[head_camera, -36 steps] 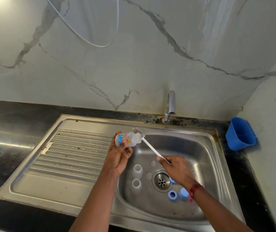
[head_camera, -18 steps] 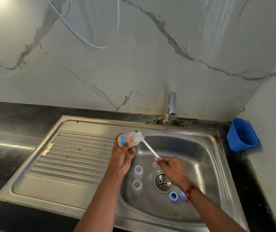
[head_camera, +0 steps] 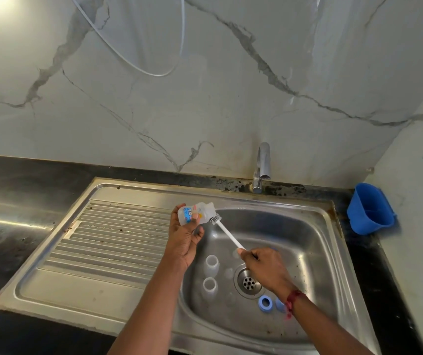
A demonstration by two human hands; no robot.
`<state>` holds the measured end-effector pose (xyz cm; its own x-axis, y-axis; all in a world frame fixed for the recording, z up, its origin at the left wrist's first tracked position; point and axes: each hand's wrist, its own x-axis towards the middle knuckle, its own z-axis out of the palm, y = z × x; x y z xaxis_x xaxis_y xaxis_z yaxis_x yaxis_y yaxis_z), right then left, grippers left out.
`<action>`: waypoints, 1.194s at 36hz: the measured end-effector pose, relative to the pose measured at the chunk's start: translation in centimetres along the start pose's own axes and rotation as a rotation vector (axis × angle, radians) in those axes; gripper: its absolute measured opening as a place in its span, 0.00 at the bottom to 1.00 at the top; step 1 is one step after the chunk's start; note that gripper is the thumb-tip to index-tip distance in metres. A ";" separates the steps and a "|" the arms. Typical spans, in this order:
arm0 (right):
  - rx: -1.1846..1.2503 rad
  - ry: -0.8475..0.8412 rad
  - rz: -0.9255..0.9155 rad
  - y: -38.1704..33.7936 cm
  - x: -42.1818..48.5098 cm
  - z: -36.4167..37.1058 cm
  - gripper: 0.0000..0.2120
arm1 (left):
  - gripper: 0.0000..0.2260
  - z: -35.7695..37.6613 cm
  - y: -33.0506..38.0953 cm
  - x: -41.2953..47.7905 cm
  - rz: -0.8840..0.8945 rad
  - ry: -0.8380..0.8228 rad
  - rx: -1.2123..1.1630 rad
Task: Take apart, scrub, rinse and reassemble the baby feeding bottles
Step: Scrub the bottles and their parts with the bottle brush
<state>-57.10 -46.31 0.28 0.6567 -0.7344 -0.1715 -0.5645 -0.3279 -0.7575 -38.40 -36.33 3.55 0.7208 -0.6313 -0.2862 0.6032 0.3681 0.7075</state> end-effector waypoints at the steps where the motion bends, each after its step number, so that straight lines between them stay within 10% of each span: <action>1: -0.010 -0.001 0.001 -0.1 0.2 -0.1 0.28 | 0.18 0.0 -0.2 0.1 0.000 0.005 0.003; 37: -0.148 0.180 -0.144 -0.1 -0.4 0.6 0.25 | 0.12 1.0 -0.3 0.2 -0.105 0.270 0.220; 43: -0.163 0.175 -0.163 -1.5 0.1 0.7 0.25 | 0.14 1.1 -1.0 -0.6 -0.144 0.314 -0.028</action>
<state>-55.84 -45.53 0.97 0.6572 -0.7509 0.0659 -0.5407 -0.5305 -0.6529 -39.83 -37.05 3.74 0.6948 -0.4392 -0.5695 0.7124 0.3121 0.6285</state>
